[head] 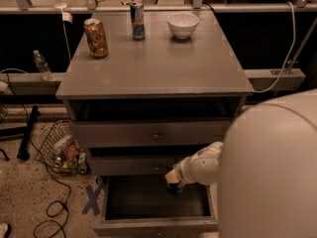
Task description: Place pepsi can into bottom drawer
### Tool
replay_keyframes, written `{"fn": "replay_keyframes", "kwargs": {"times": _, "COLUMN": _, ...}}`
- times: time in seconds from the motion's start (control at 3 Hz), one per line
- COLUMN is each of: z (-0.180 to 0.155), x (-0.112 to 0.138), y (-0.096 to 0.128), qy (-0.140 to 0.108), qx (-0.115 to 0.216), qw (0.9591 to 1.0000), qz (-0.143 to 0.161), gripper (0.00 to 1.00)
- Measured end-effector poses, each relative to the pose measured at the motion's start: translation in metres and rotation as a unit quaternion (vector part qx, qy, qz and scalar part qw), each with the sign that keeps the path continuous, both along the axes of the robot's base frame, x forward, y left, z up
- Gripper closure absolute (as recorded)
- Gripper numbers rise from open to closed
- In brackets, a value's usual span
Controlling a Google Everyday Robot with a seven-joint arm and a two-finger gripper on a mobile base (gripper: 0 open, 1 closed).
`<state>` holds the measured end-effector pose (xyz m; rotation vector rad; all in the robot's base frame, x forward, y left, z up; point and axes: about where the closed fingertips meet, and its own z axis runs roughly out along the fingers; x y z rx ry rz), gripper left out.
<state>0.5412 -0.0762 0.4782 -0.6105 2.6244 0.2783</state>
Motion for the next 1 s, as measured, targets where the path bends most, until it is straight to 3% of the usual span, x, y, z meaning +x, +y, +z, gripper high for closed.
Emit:
{"fn": "replay_keyframes", "kwargs": {"times": 0.67, "z": -0.081, "x": 0.007, "y": 0.005, "qy": 0.023, "qx": 0.001, "qw": 0.999, "qz": -0.039, "gripper": 1.0}}
{"fn": "replay_keyframes", "kwargs": {"times": 1.0, "z": -0.114, "x": 0.011, "y": 0.008, "qy": 0.001, "qx": 0.004, "qw": 0.997, "qz": -0.077, "gripper": 1.0}}
